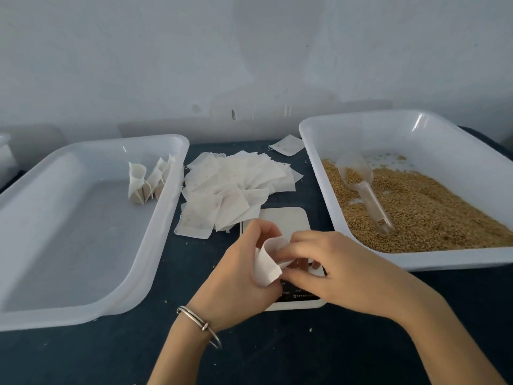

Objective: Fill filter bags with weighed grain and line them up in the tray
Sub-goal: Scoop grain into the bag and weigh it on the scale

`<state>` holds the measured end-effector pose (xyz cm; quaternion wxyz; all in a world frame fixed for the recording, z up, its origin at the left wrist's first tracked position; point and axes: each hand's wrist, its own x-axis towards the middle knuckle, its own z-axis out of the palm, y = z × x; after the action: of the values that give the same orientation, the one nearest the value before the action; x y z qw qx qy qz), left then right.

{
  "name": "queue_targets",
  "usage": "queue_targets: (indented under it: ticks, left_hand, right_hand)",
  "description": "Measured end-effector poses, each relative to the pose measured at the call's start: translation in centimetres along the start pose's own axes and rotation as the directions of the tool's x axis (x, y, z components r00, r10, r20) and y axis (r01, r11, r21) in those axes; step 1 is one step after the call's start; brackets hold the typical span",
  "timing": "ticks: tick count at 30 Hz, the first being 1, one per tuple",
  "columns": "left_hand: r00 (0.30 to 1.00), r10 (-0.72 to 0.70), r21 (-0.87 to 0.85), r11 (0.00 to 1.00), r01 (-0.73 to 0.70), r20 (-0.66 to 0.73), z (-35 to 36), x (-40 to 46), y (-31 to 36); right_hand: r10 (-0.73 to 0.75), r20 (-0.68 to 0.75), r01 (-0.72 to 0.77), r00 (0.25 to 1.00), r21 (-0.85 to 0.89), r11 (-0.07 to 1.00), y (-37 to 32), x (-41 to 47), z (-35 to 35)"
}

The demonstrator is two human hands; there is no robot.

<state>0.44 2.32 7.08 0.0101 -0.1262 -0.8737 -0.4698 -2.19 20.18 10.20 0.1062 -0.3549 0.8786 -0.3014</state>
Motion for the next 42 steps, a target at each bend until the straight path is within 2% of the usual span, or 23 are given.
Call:
queue_targets:
  ticks: [3,7,8,10,11,12,14,16,17,20,25,28,31,34,37,40,42]
  left_hand:
    - [1.000,0.014,0.006,1.000,-0.014,0.004,0.0,0.1,0.2]
    - [1.000,0.010,0.003,1.000,-0.010,0.022,0.2,0.2,0.2]
    - [1.000,0.009,0.004,1.000,-0.009,0.004,0.2,0.2,0.1]
    - [0.998,0.021,0.008,1.000,-0.021,-0.064,0.1,0.2,-0.2]
    - [0.995,0.025,0.002,1.000,-0.025,-0.101,0.1,0.2,-0.4]
    - [0.990,0.026,-0.007,1.000,-0.027,-0.136,0.2,0.2,-0.5]
    - [0.979,0.034,-0.026,0.999,-0.040,-0.200,0.4,0.6,-0.5]
    - [0.969,0.050,-0.033,0.998,-0.060,-0.244,0.8,1.2,-0.5]
    - [0.965,0.059,-0.027,0.997,-0.068,-0.255,0.9,1.5,-0.4]
    - [0.960,0.083,-0.020,0.996,-0.091,-0.269,1.4,1.9,-0.3]
    - [0.962,0.083,-0.043,0.994,-0.098,-0.262,1.5,1.6,-0.8]
    - [0.961,0.058,-0.051,0.996,-0.074,-0.269,1.1,1.5,-1.1]
    - [0.954,0.065,-0.026,0.997,-0.076,-0.293,0.9,1.7,-1.2]
    - [0.950,0.074,-0.034,0.996,-0.088,-0.304,1.1,1.9,-1.0]
    - [0.950,0.090,-0.022,0.995,-0.102,-0.299,1.4,2.0,-0.8]
    - [0.952,0.101,-0.005,0.994,-0.107,-0.289,1.5,2.0,-0.8]
    - [0.952,0.096,-0.003,0.995,-0.102,-0.290,1.4,1.9,-0.9]
  right_hand:
    - [-0.037,-0.034,0.035,0.999,-0.065,0.997,-0.1,0.0,0.0]
    - [-0.082,0.087,0.084,0.993,-0.023,0.996,-0.3,-0.9,-1.7]
    - [-0.077,0.028,0.076,0.997,0.018,0.997,0.2,-1.2,-2.9]
    - [0.013,-0.262,0.013,0.965,0.095,0.995,2.6,-1.2,-6.0]
    - [0.130,-0.383,-0.089,0.914,0.123,0.988,4.6,-0.7,-7.6]
    - [0.275,-0.414,-0.254,0.868,0.107,0.961,6.8,0.1,-9.0]
    - [0.547,-0.250,-0.582,0.799,-0.090,0.808,10.9,1.9,-10.3]
    - [0.668,-0.072,-0.663,0.740,-0.240,0.709,13.6,3.5,-9.5]
    - [0.679,-0.051,-0.666,0.732,-0.265,0.697,14.5,4.1,-8.9]
    - [0.670,-0.108,-0.663,0.734,-0.330,0.672,15.5,4.8,-7.9]
    - [0.660,-0.094,-0.652,0.745,-0.308,0.693,15.4,3.4,-9.9]
    - [0.668,-0.046,-0.599,0.743,-0.491,0.633,14.7,0.4,-14.9]
    - [0.732,0.002,-0.562,0.681,-0.639,0.525,14.3,-2.3,-19.1]
    - [0.716,0.108,-0.521,0.690,-0.613,0.594,14.1,-2.9,-19.1]
    - [0.669,0.204,-0.503,0.715,-0.513,0.695,14.0,-2.0,-16.8]
    - [0.627,0.220,-0.528,0.748,-0.377,0.761,14.6,-1.4,-14.8]
    - [0.599,0.204,-0.513,0.775,-0.350,0.784,15.5,-1.7,-14.0]
